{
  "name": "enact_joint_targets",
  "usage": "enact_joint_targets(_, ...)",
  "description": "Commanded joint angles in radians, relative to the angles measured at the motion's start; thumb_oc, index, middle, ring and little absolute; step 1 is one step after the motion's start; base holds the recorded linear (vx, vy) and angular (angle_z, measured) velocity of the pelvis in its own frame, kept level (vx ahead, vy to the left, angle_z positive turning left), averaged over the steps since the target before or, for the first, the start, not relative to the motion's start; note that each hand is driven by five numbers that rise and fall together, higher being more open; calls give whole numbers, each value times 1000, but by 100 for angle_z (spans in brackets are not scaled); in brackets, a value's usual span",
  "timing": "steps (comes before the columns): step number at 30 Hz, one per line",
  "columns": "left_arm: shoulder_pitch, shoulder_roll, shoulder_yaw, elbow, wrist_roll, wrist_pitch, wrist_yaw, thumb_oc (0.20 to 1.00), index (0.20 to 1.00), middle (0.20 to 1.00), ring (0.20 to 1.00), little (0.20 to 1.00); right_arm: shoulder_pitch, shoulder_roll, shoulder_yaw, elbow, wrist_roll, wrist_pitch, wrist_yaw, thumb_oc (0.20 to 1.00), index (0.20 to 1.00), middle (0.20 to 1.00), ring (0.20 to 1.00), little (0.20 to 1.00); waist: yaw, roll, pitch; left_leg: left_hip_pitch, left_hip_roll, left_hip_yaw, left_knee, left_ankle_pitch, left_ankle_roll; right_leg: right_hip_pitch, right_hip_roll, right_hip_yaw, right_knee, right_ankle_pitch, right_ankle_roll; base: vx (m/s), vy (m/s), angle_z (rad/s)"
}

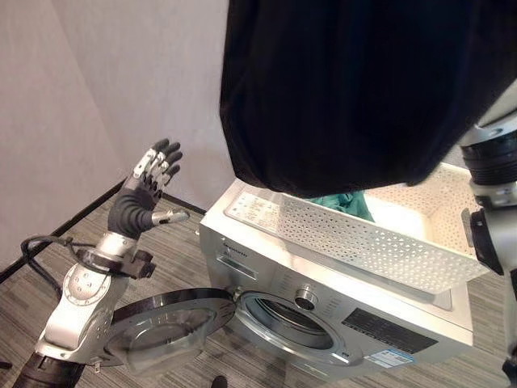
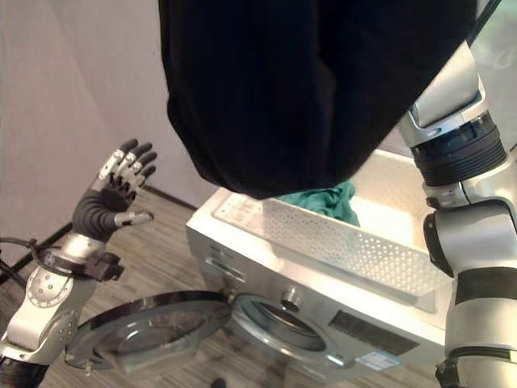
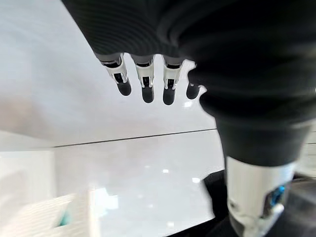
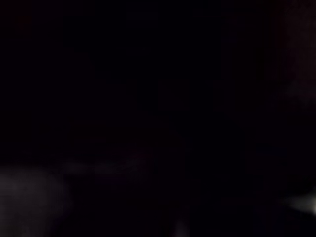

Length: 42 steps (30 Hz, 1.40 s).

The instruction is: Grab the laundry basket,head to the washer,open it,put in the laundry and shut it.

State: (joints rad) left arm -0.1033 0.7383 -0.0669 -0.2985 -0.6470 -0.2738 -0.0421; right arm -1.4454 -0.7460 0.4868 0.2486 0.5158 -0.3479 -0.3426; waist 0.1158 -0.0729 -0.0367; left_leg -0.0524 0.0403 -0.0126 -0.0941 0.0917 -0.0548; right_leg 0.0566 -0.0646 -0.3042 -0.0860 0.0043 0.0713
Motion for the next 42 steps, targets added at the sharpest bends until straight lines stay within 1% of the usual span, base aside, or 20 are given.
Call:
enact_joint_targets(1,-74,15,-27,-7,62,-85,53,1000,1000,1000,1000,1000,-35,9,-10,45,22,-11,-7,200,200,200,200,200,-12,-34,-75,-7,9,12,7,-37,-21,-7,-46,65,-1,52,45,0,0,0)
enact_joint_targets(6,-242,-31,-159,31,47,-79,74,1000,1000,1000,1000,1000,-61,69,5,47,10,-7,-24,200,200,200,200,200,-27,-34,-76,-7,10,14,7,-38,-21,-10,-45,71,-1,55,44,0,1,-1)
enact_joint_targets(10,-370,-83,-281,46,-17,-67,62,1000,1000,1000,1000,1000,-102,124,32,68,1,-1,-44,200,200,200,200,200,-43,-35,-78,-7,12,20,7,-38,-20,-14,-43,80,-1,58,43,1,6,-10)
enact_joint_targets(12,-410,-129,-338,46,-71,-61,50,1000,1000,1000,1000,1000,-120,142,43,85,-10,6,-56,200,200,200,200,200,-51,-36,-77,-6,12,24,7,-39,-18,-15,-42,85,-1,59,43,9,8,-6)
enact_joint_targets(19,-462,-193,-439,40,-150,-44,28,1000,1000,1000,1000,1000,-126,161,49,124,-42,8,-82,200,200,200,200,200,-67,-32,-74,-5,13,31,7,-41,-13,-22,-42,96,-1,64,44,0,1,-2)
enact_joint_targets(22,-483,-220,-485,53,-199,-32,15,1000,1000,1000,1000,1000,-122,136,58,112,-98,22,-94,200,200,200,200,200,-74,-28,-72,-6,13,32,7,-41,-12,-23,-42,98,-1,64,44,4,1,-14)
enact_joint_targets(23,-486,-224,-500,46,-227,-25,-3,1000,1000,1000,1000,1000,-127,120,61,113,-141,32,-109,200,200,200,200,200,-74,-27,-71,-5,13,32,7,-41,-11,-22,-42,98,-1,64,45,15,-5,-9)
enact_joint_targets(24,-487,-222,-503,44,-234,-26,-12,1000,1000,1000,1000,1000,-136,103,69,124,-179,41,-115,200,200,200,200,200,-75,-27,-70,-5,13,32,7,-41,-11,-22,-41,98,-1,64,46,15,-6,-5)
enact_joint_targets(25,-479,-217,-502,38,-238,-25,-26,1000,1000,1000,1000,1000,-155,60,100,140,-261,66,-123,200,200,200,200,200,-75,-27,-70,-5,13,32,7,-42,-10,-22,-42,99,-1,64,46,0,0,0)
enact_joint_targets(28,-445,-198,-485,12,-238,-26,-49,1000,1000,1000,1000,1000,-156,-28,128,138,-302,69,-114,200,200,200,200,200,-73,-25,-68,-3,12,35,7,-43,-9,-22,-41,103,-1,63,48,0,0,0)
enact_joint_targets(32,-389,-162,-463,-22,-271,-24,-85,1000,1000,1000,1000,1000,-134,-114,150,126,-357,73,-96,200,200,200,200,200,-69,-21,-64,-2,11,40,7,-43,-10,-21,-40,102,-1,62,49,1,0,-1)
enact_joint_targets(33,-389,-162,-463,-22,-271,-24,-85,1000,1000,1000,1000,1000,-134,-114,150,126,-357,73,-96,200,200,200,200,200,-69,-21,-64,-2,11,40,7,-43,-10,-21,-40,102,-1,62,49,0,0,0)
enact_joint_targets(35,-370,-157,-466,-39,-294,-21,-94,1000,1000,1000,1000,1000,-87,-95,112,130,-318,57,-90,200,200,200,200,200,-68,-16,-61,-2,10,40,7,-44,-8,-21,-41,104,-1,61,48,0,0,0)
enact_joint_targets(39,-372,-167,-475,-32,-297,-19,-87,1000,1000,1000,1000,1000,-24,-65,68,82,-293,48,-76,200,200,200,200,200,-72,-14,-58,0,9,40,7,-44,-8,-19,-40,104,-1,61,46,0,0,0)
enact_joint_targets(40,-387,-185,-491,-9,-296,-15,-76,1000,1000,1000,1000,1000,-3,-50,56,56,-293,46,-70,200,200,200,200,200,-75,-12,-57,-1,8,39,7,-44,-8,-19,-40,104,-1,60,45,0,0,0)
enact_joint_targets(41,-388,-185,-492,-9,-296,-15,-76,1000,1000,1000,1000,1000,-2,-50,55,55,-293,46,-70,200,200,200,200,200,-74,-13,-57,-1,8,39,7,-44,-8,-19,-40,104,-1,60,45,0,0,0)
enact_joint_targets(42,-408,-204,-507,7,-294,-14,-68,1000,1000,1000,1000,1000,12,-24,45,32,-286,44,-67,200,200,200,200,200,-78,-12,-55,-1,10,40,7,-44,-8,-19,-39,106,-1,60,43,0,0,0)
